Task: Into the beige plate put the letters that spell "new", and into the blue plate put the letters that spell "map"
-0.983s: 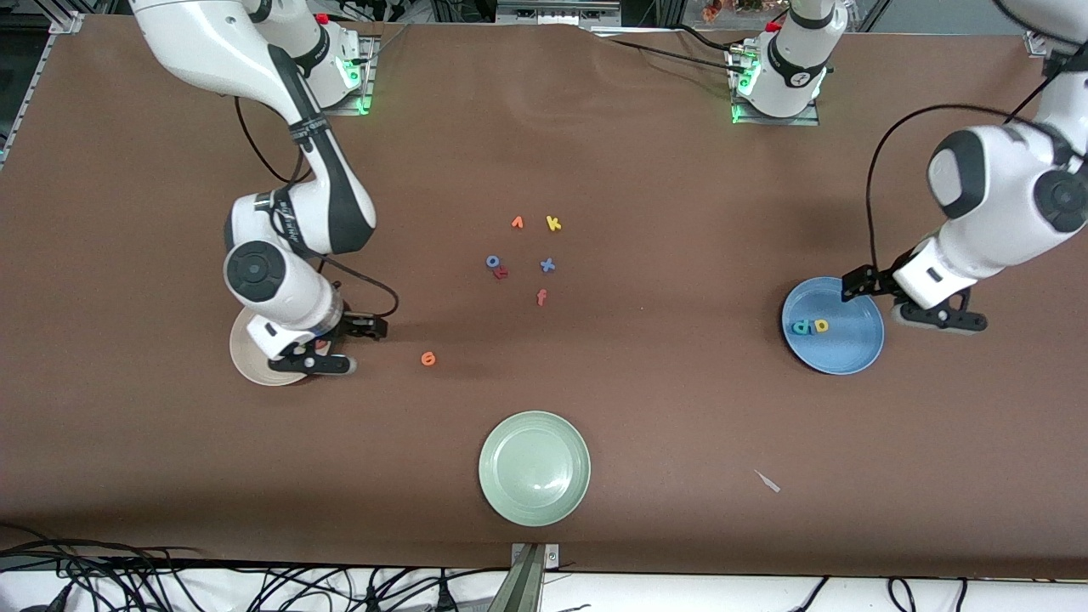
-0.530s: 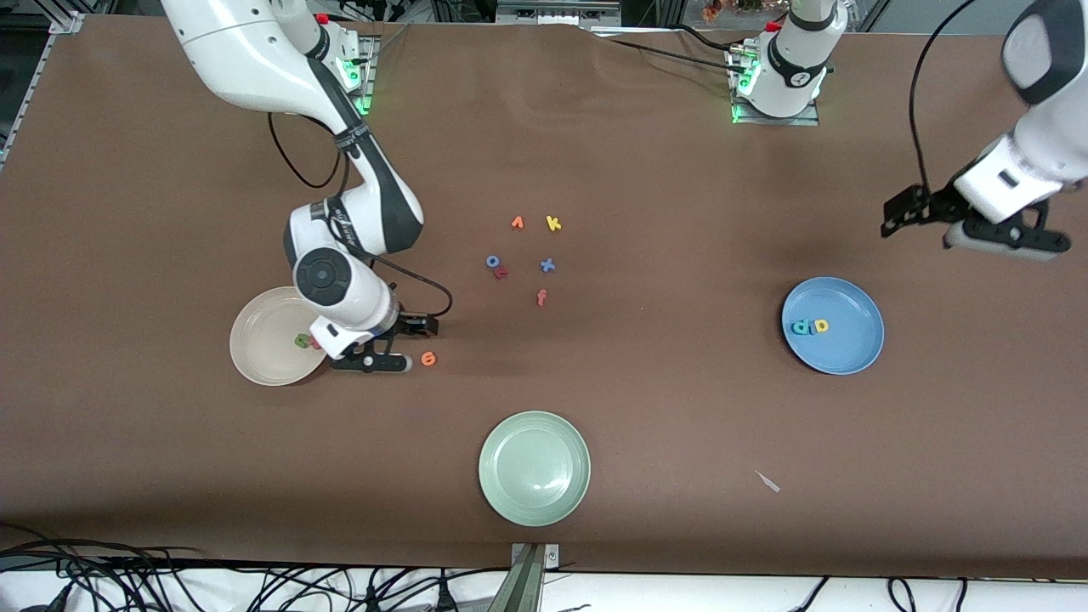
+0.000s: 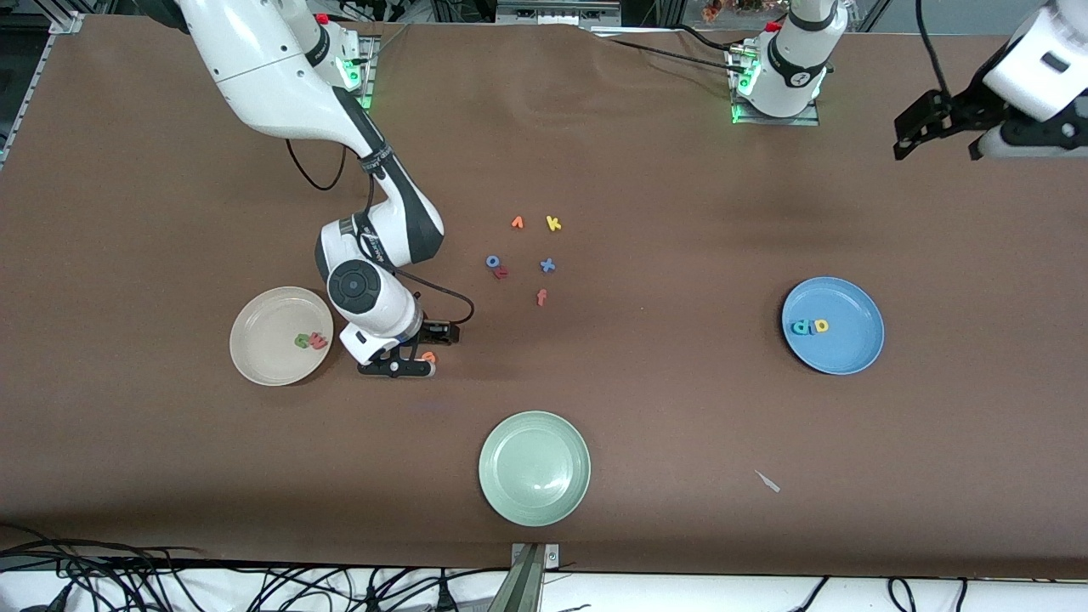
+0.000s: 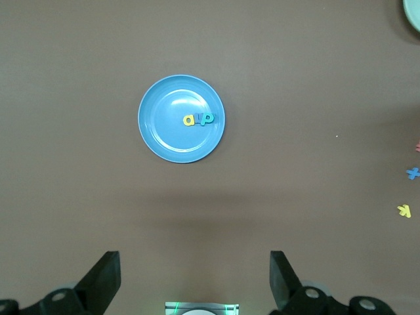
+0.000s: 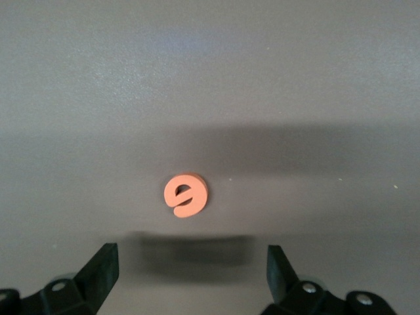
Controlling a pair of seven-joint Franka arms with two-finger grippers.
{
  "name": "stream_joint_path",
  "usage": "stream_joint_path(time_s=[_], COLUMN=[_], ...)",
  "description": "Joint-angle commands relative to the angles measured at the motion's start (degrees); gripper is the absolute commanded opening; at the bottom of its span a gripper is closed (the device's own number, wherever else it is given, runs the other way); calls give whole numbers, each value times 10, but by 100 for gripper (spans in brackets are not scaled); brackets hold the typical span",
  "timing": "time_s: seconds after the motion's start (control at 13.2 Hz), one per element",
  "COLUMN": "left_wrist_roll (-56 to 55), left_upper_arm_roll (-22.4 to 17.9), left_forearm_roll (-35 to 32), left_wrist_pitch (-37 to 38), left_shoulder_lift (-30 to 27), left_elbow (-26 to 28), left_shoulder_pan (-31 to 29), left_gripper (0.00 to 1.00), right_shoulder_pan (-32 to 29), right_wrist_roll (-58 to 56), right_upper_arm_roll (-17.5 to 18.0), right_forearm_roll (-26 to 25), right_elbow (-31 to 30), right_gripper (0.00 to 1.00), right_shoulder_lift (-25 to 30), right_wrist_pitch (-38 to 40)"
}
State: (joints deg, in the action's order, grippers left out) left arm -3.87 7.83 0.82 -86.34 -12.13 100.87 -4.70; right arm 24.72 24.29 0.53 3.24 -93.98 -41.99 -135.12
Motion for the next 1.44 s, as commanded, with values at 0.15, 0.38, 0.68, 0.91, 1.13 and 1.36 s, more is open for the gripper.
stream_joint_path(time_s=[0.15,0.38,0.68,0.91,1.13,1.36], left_wrist_roll=[-7,-4,-5,-10,-11,-11], left_upper_arm_roll=[-28,-87,-85,-85,-85,-85], left_forearm_roll=[-12,-5,11,21,21,19], left_wrist_pitch=[12,12,13,14,16,19], left_shoulder_lift=[69,90,91,92,92,91], left_elbow=[-64,-83,-84,-85,-85,-85], left_shoulder_pan=[13,59,61,60,61,61], left_gripper=[100,100,100,100,100,100], right_shoulder_pan=[-3,-3,-3,-4,-8,-9], right_wrist_roll=[1,-1,-1,-3,-5,-6], right_upper_arm_roll=[4,4,4,4,4,4], right_forearm_roll=[6,7,7,7,7,8], right_elbow=[38,41,41,41,42,48], right_gripper=[97,89,80,63,58,54], right_shoulder_lift=[-31,-34,-34,-34,-34,-34], right_wrist_pitch=[3,3,2,3,3,4])
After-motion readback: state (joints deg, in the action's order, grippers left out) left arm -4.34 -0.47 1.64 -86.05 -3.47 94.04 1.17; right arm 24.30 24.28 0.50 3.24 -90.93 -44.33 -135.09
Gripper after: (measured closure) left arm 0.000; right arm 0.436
